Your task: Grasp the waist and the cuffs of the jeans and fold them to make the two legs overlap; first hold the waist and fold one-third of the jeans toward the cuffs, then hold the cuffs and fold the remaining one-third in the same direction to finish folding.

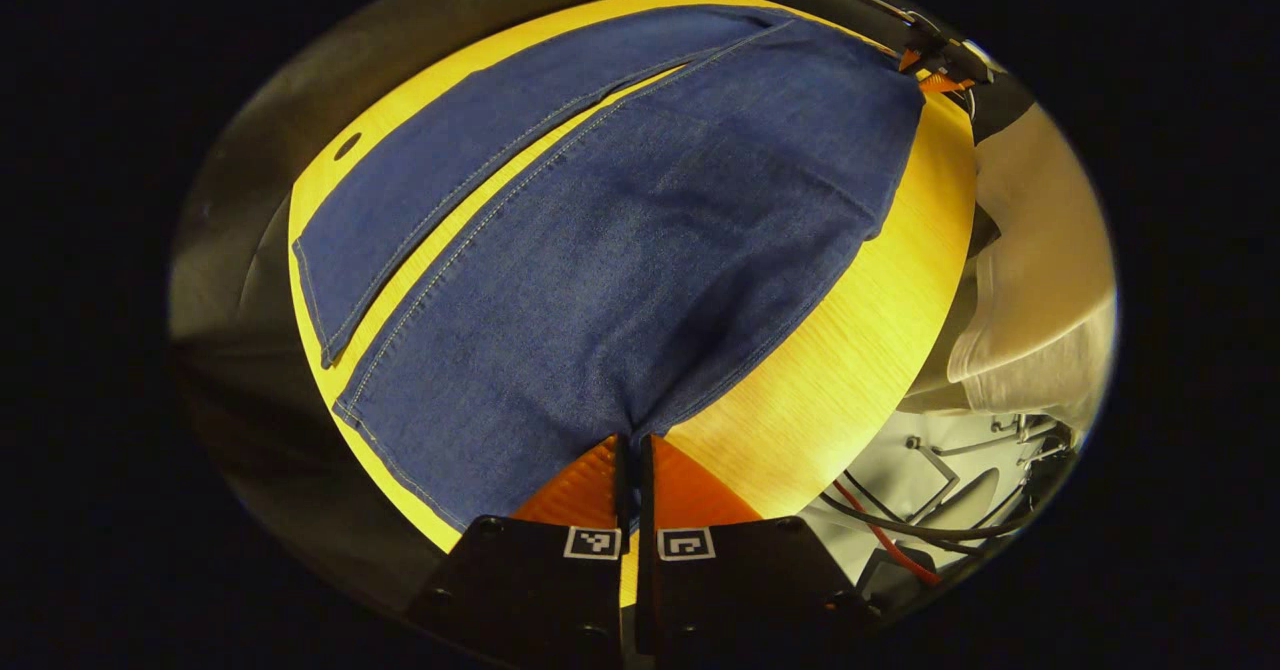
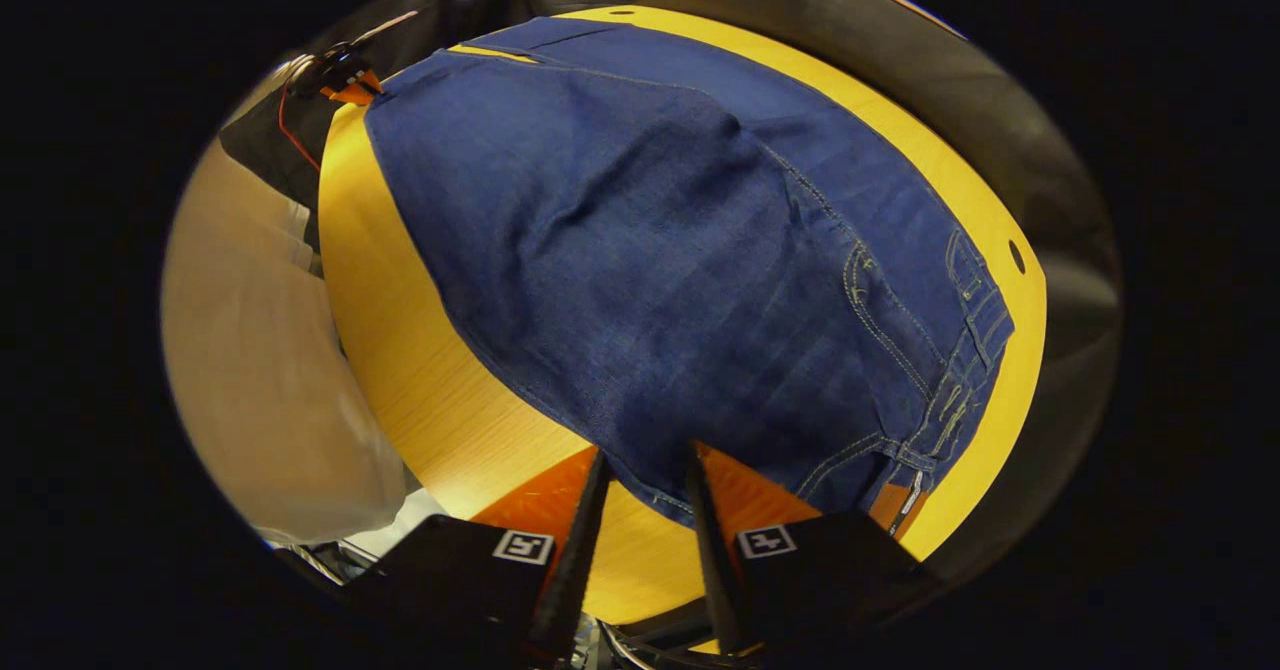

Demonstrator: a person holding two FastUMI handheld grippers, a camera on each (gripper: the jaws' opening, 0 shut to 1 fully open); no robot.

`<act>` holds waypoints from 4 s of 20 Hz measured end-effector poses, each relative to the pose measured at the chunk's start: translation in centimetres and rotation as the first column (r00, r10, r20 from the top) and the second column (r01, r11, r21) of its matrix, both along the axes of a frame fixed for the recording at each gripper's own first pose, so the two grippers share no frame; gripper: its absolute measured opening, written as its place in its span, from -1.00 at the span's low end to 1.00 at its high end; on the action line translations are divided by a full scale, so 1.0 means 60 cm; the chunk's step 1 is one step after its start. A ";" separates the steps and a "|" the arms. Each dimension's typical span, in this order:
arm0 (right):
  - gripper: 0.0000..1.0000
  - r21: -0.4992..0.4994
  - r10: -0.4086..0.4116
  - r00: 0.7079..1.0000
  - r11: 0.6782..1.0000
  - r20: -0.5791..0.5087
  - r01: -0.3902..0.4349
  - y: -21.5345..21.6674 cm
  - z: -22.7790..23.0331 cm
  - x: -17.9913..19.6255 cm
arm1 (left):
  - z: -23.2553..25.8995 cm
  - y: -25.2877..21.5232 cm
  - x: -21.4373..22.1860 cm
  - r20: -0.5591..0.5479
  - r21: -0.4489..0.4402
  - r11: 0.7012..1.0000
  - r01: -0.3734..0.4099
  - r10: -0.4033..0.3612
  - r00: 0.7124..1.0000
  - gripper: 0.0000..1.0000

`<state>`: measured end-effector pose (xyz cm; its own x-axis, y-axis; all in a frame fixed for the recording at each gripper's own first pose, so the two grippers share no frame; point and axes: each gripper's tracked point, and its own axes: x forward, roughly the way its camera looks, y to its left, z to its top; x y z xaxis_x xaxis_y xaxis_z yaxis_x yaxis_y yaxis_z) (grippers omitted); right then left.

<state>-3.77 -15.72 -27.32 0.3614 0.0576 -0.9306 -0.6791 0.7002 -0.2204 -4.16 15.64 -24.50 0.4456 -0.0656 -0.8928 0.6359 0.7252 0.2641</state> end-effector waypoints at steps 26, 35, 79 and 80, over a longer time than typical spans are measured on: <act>-0.94 -0.002 -0.282 0.883 0.952 0.374 0.305 0.024 0.198 0.100 | 0.192 0.046 0.091 0.192 -0.050 0.950 -0.308 0.312 0.930 -1.00; -0.94 0.092 -0.286 0.867 0.958 0.409 0.273 0.015 0.245 0.291 | 0.308 0.033 0.279 0.380 -0.039 0.898 -0.439 0.420 0.824 -1.00; 0.92 0.523 -0.827 0.540 0.533 0.158 0.665 -0.291 0.117 0.338 | 0.310 -0.159 0.339 0.529 -0.476 0.750 -0.458 0.661 0.532 0.89; 0.98 0.519 -0.826 0.542 0.535 0.154 0.667 -0.289 0.113 0.339 | 0.313 -0.159 0.335 0.533 -0.473 0.751 -0.461 0.661 0.528 0.89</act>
<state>16.55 -33.03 -20.54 0.7102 -0.1010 -0.6968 0.2111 0.9747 0.0739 15.96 6.09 -5.75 0.9023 0.2414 -0.3572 -0.1866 0.9656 0.1811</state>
